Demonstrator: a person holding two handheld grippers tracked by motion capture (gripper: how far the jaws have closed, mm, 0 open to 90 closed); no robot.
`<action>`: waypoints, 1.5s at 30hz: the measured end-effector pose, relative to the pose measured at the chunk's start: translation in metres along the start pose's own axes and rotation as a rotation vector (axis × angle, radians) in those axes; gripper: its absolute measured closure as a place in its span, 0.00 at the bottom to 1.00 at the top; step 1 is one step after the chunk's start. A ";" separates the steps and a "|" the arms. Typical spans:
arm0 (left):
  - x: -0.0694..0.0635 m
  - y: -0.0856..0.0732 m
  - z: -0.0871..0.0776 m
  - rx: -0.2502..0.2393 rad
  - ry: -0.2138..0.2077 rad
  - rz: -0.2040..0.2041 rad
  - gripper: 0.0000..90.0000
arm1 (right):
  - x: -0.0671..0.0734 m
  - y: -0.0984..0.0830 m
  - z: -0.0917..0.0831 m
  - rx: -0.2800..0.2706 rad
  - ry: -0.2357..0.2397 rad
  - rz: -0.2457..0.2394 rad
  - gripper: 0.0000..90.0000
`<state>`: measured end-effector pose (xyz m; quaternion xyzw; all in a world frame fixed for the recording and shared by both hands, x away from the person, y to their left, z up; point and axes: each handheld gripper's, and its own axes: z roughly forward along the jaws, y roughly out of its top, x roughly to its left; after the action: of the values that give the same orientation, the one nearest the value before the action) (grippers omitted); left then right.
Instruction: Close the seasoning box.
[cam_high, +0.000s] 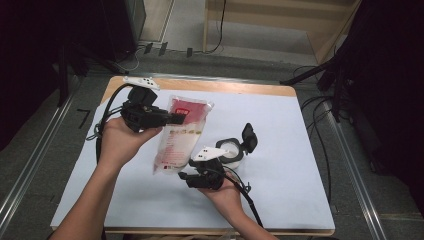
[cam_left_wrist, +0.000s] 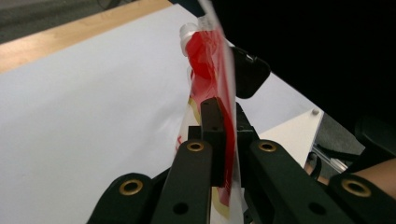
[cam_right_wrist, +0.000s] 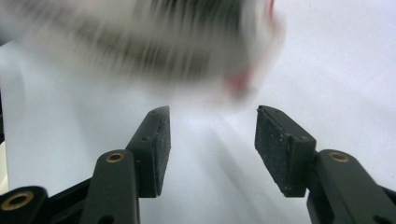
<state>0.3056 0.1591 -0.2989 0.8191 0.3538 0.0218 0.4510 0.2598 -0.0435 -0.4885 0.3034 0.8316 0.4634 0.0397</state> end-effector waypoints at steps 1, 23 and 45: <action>0.001 0.000 -0.002 -0.005 0.016 0.003 1.00 | 0.000 0.000 0.000 0.001 0.003 -0.001 0.51; 0.069 -0.017 0.029 -0.010 0.139 -0.028 0.99 | 0.004 0.002 -0.007 0.031 0.065 -0.006 0.51; 0.082 -0.037 0.026 -0.009 0.113 -0.005 0.96 | -0.003 0.004 -0.019 0.017 0.039 -0.014 0.51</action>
<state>0.3559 0.2017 -0.3654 0.8136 0.3806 0.0683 0.4341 0.2573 -0.0577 -0.4748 0.2888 0.8382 0.4619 0.0242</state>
